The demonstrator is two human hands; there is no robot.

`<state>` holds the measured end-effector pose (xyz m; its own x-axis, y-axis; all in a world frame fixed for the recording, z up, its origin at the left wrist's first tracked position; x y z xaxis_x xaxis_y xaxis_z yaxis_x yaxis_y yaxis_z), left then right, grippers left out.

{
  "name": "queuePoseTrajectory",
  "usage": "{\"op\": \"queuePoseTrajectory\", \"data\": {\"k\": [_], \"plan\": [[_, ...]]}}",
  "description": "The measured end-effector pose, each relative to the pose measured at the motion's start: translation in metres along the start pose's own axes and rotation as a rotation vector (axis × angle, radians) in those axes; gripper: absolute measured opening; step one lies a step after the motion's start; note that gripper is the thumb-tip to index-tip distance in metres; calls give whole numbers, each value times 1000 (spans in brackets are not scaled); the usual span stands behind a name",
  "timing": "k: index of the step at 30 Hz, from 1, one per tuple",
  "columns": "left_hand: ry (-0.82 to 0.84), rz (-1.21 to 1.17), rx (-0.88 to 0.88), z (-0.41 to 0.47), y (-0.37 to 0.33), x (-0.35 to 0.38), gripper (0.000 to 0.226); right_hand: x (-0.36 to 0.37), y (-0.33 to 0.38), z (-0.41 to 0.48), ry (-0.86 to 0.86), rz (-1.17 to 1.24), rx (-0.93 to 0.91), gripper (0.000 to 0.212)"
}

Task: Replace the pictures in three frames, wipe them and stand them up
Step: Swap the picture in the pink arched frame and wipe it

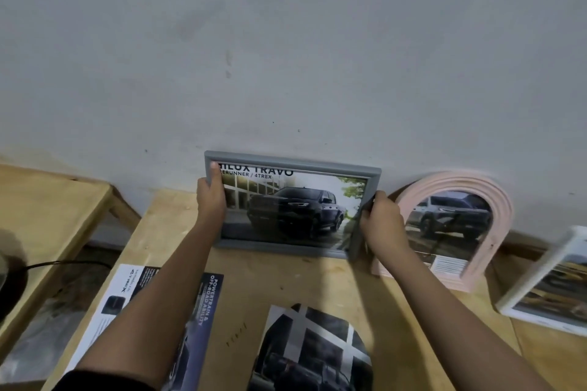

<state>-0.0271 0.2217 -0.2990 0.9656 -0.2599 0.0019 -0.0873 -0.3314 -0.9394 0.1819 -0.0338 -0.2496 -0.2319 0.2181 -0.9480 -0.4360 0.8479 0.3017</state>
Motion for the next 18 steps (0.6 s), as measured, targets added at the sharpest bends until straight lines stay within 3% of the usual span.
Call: {"op": "queuePoseTrajectory", "data": {"k": [8, 10, 13, 15, 18], "plan": [[-60, 36, 127, 3, -16, 3, 59, -2, -6, -14, -36, 96, -46, 21], [-214, -5, 218, -4, -24, -8, 55, -8, -9, -27, -70, 157, -103, 27], [-494, -101, 563, -56, -36, -21, 24, -26, -25, -66, -208, 312, -192, 37], [-294, -192, 628, -99, -30, 14, 5, -32, -51, -89, -267, 337, -207, 33], [297, -96, 602, -161, -5, 111, 6, -30, -126, -95, -346, 371, 10, 31]]}}
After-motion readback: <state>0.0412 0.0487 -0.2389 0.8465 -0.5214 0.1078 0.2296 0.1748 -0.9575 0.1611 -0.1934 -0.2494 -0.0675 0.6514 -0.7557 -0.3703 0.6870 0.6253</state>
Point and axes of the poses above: each hand's wrist, its own z-axis towards the middle knuckle, its own x-axis out of the palm, y = z × x, the point moved 8 cm from there along z, towards the middle knuckle, and after that the axes turned 12 degrees about -z, right-handed, at the moved point
